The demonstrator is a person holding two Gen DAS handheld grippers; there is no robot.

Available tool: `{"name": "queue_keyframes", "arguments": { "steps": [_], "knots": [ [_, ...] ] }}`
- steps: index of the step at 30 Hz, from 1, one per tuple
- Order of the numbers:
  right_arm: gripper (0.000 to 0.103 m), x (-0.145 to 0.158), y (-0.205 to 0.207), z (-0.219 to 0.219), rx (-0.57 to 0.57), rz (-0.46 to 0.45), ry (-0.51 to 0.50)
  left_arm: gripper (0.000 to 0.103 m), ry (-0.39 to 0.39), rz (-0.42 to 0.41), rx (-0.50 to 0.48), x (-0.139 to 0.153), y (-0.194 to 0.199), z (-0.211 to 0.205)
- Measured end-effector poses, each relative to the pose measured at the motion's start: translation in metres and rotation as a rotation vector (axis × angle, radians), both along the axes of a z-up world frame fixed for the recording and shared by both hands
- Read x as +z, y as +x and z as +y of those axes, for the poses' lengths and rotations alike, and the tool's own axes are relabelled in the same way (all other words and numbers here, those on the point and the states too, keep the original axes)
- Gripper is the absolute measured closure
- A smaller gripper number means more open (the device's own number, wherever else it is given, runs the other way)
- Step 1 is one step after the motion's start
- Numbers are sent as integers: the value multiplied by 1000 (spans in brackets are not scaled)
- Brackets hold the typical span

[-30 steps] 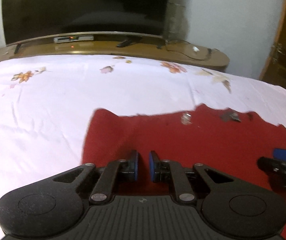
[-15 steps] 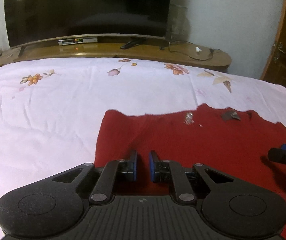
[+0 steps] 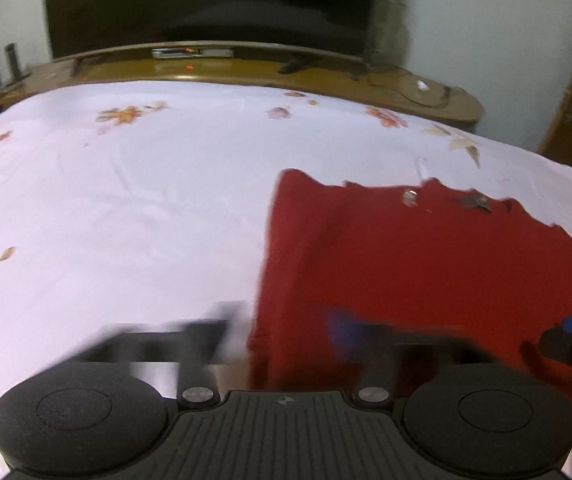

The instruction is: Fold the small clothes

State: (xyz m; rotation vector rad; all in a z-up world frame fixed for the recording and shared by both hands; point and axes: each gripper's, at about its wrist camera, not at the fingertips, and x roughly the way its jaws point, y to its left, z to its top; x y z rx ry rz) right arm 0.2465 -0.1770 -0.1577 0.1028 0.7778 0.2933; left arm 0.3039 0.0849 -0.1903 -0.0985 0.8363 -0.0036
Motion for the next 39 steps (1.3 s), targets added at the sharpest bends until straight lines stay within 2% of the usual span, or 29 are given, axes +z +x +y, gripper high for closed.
{"name": "queue_keyframes", "arguments": {
  "steps": [1, 2, 8, 18, 19, 20, 22, 23, 34, 35, 37, 39],
  "knots": [
    [44, 0, -1, 1, 0, 3, 4, 7, 7, -51, 13, 3, -7, 3],
    [44, -1, -3, 3, 0, 5, 5, 7, 13, -87, 9, 6, -11, 3],
    [44, -1, -11, 9, -4, 12, 12, 7, 11, -59, -12, 6, -13, 10],
    [44, 2, -16, 11, -19, 7, 10, 8, -86, -27, -56, -9, -18, 27],
    [44, 2, -17, 12, -20, 6, 11, 12, -107, -17, -58, -13, -16, 28],
    [44, 2, -16, 13, -19, 7, 12, 29, -128, -4, -61, -16, -14, 29],
    [44, 1, -16, 13, -19, 8, 11, 46, -185, 48, -64, -27, -7, 34],
    [44, 0, -16, 13, -20, 8, 11, 51, -214, 63, -60, -33, -5, 36],
    [44, -10, -4, 12, -34, 25, 23, 51, -309, 50, -118, -44, 15, 26],
    [44, -10, -2, 14, -31, 25, 21, 54, -313, 52, -124, -44, 18, 24],
    [44, -10, 3, 19, -28, 24, 13, 73, -337, 61, -132, -45, 24, 22],
    [44, -9, 11, 27, -20, 17, 13, 74, -355, 66, -119, -45, 29, 22]
  ]
}}
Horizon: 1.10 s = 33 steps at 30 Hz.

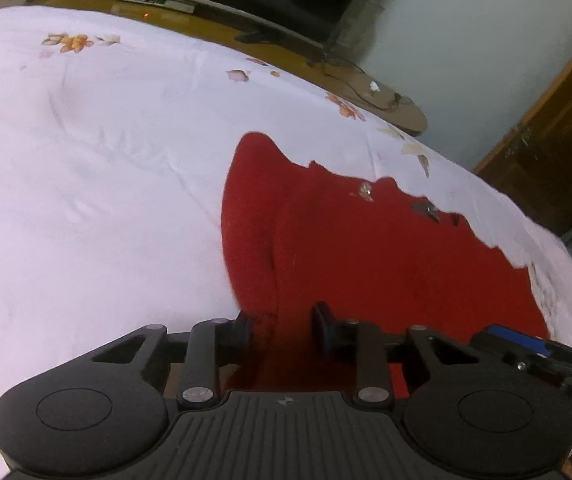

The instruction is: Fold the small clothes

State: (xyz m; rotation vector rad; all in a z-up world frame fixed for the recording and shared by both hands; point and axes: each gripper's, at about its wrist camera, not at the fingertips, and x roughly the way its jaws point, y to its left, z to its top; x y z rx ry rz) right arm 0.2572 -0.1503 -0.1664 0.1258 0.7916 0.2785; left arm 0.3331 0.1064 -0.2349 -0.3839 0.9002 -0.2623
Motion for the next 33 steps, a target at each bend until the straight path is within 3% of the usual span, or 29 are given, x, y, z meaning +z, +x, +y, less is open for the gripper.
{"name": "queue_keyframes", "arguments": {
  "steps": [2, 8, 11, 18, 20, 22, 26, 33],
  "knots": [
    [44, 3, 7, 9, 13, -16, -5, 79, -5, 0, -2, 0, 2, -1],
    [48, 3, 28, 35, 48, -36, -38, 80, -23, 3, -4, -3, 4, 4],
    [50, -20, 39, 45, 51, 48, -99, 78, -19, 9, 1, -3, 5, 3],
    [52, -9, 26, 33, 21, -15, -69, 81, -14, -3, 29, -2, 1, 0],
    [51, -10, 23, 30, 6, -22, -123, 84, -7, -7, 32, 0, 1, -1],
    [50, -27, 27, 27, 23, 29, -167, 85, 10, -29, 28, 5, -2, -5],
    [50, -23, 31, 21, 10, 39, -123, 85, -18, -90, 11, 27, -10, -11],
    [50, -7, 17, -23, -55, 54, 131, 85, -77, -158, -93, 63, -15, -56]
  ]
}}
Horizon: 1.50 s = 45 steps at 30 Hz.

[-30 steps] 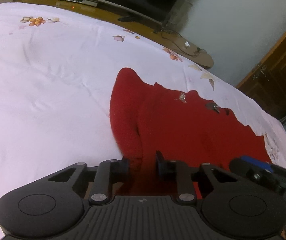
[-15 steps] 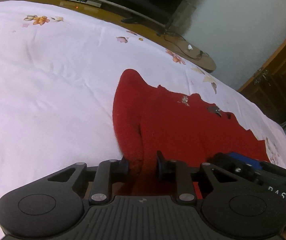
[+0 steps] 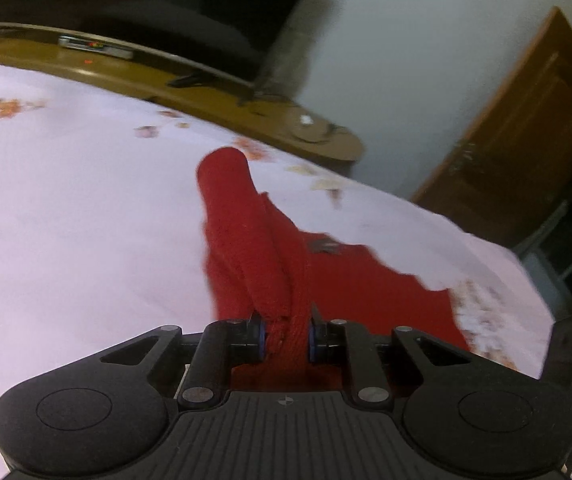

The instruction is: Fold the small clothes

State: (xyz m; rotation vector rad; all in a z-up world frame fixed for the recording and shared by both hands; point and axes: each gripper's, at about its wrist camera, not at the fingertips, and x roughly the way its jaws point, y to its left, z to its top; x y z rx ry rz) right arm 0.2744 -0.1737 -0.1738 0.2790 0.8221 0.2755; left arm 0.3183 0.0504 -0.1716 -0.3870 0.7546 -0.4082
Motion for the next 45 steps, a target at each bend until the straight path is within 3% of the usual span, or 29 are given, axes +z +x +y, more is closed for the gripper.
{"name": "queue_keyframes", "arguments": {
  "steps": [10, 14, 18, 20, 23, 27, 32, 36, 38, 41, 45],
  "knots": [
    [47, 29, -28, -105, -169, -44, 117, 85, -2, 5, -144, -1, -11, -112],
    [40, 24, -37, -140, -198, -18, 208, 85, 72, 11, -167, -14, -20, -153],
    [33, 10, -30, -152, -185, 51, 263, 85, 219, -39, -175, -16, -37, -177],
    [33, 2, -25, -152, -166, 92, 297, 78, 287, -76, -194, -9, -45, -184],
    [33, -1, -20, -145, -139, 120, 341, 66, 310, -88, -228, 1, -54, -186],
    [34, 1, -10, -137, -86, 140, 344, 61, 306, -94, -250, 14, -71, -181],
    [57, 1, -8, -135, -49, 155, 308, 61, 285, -67, -244, 28, -88, -152],
    [61, -3, -8, -132, -54, 157, 302, 61, 266, -57, -142, 36, -82, -115],
    [83, -4, -10, -128, -50, 145, 283, 61, 276, -50, -77, 35, -76, -98],
    [85, 3, -16, -120, -29, 104, 237, 61, 264, -26, -9, 31, -66, -80],
    [87, 28, -26, -112, -17, -18, 126, 61, 263, -47, -6, 27, -61, -80]
  ]
}}
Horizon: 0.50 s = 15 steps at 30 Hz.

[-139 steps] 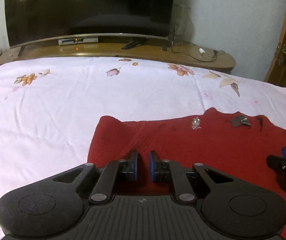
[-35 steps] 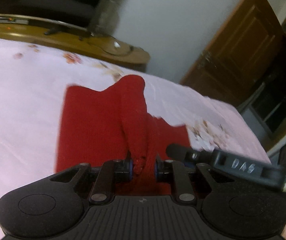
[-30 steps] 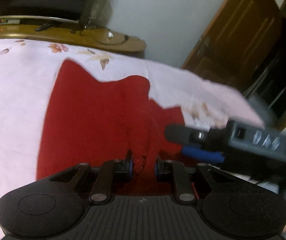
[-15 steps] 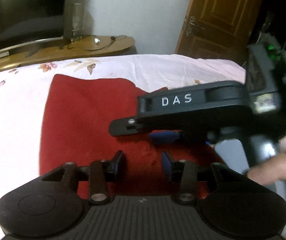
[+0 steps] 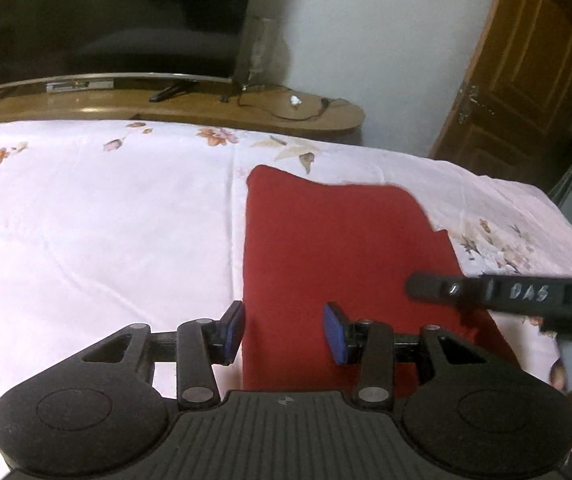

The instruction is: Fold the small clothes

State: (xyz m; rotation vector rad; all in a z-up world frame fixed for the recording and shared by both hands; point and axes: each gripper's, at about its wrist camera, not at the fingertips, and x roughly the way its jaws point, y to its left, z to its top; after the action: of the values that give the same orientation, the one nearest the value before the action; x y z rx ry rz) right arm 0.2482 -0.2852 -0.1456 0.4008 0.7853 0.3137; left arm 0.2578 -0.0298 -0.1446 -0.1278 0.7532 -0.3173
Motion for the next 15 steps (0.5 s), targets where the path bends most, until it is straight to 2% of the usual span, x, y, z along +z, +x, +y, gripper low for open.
{"name": "queue_keyframes", "arguments": {
  "steps": [6, 11, 15],
  "knots": [
    [87, 26, -1, -17, 5, -72, -133, 61, -24, -15, -55, -6, 2, -21],
    [87, 24, -3, -53, -38, -43, -170, 61, -31, -4, -102, -9, 1, -45],
    [87, 11, -9, -65, -60, -12, -210, 61, -19, -5, -141, -14, -2, -61]
  ]
}}
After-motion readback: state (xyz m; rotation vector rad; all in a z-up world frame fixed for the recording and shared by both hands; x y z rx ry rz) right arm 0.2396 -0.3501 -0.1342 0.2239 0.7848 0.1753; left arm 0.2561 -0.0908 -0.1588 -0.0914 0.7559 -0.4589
